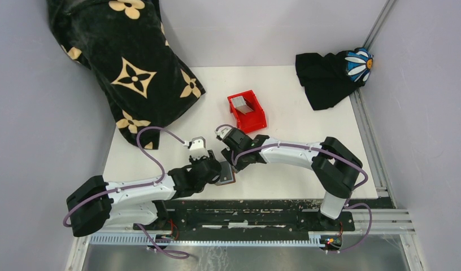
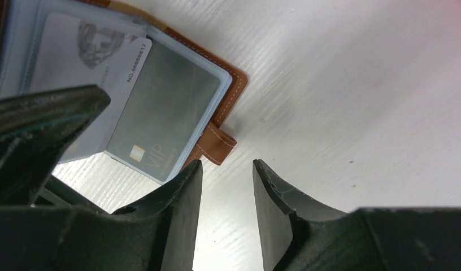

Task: Put the credit cards into the card holder
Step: Close the card holder at the center of the board.

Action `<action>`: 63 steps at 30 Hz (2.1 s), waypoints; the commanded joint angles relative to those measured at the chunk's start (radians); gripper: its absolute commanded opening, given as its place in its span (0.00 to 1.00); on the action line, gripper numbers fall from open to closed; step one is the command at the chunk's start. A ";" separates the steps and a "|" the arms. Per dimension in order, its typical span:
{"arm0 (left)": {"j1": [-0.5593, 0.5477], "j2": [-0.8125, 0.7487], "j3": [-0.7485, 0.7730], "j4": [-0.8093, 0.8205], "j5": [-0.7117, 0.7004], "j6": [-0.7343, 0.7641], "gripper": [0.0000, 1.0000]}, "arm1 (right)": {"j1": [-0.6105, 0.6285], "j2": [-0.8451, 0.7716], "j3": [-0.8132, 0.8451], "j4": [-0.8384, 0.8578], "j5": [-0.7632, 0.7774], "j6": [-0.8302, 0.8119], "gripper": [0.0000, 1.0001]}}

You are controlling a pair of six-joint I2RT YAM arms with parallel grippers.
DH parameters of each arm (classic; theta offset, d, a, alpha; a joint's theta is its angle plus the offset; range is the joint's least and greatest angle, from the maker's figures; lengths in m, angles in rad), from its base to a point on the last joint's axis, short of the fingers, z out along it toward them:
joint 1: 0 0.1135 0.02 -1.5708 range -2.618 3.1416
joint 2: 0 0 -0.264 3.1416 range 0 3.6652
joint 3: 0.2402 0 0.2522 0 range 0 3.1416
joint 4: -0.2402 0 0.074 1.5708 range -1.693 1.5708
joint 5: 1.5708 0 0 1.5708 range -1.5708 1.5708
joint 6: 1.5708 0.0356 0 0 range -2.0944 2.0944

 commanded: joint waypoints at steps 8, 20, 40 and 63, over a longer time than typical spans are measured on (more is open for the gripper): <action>0.062 -0.002 0.046 0.080 0.032 0.159 0.43 | -0.001 -0.009 0.013 -0.007 -0.044 -0.108 0.47; 0.114 0.022 0.058 0.120 0.110 0.206 0.36 | -0.001 0.051 0.039 -0.007 -0.059 -0.136 0.48; 0.160 0.054 0.057 0.160 0.182 0.245 0.34 | 0.004 0.088 0.069 0.043 -0.014 -0.205 0.48; 0.174 0.088 0.047 0.198 0.232 0.239 0.33 | 0.034 0.036 -0.027 0.276 0.200 -0.194 0.36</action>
